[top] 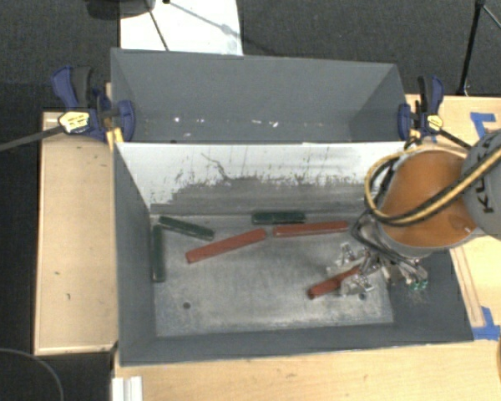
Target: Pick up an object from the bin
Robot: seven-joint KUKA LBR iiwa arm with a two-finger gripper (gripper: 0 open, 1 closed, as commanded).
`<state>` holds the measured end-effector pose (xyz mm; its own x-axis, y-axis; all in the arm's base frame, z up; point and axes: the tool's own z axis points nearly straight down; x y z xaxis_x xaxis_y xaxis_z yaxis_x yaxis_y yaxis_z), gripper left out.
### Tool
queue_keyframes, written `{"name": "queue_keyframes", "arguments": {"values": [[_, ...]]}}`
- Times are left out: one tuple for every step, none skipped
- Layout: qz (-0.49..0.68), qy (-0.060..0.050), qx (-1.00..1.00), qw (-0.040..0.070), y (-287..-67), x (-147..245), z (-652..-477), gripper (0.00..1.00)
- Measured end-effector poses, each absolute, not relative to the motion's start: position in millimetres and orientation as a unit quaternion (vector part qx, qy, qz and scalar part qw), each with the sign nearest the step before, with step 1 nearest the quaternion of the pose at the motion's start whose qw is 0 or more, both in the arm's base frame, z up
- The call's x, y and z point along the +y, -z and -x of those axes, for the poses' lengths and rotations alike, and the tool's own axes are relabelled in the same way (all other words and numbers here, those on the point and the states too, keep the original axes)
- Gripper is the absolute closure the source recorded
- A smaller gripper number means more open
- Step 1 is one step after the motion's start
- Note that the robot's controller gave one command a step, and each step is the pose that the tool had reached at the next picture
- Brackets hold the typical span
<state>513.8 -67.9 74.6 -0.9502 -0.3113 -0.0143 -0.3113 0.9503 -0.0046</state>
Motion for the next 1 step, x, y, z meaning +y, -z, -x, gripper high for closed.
{"name": "queue_keyframes", "arguments": {"values": [[0.187, 0.000, 0.982, 0.001, -191.6, -62.2, -534.3, 1.00]]}}
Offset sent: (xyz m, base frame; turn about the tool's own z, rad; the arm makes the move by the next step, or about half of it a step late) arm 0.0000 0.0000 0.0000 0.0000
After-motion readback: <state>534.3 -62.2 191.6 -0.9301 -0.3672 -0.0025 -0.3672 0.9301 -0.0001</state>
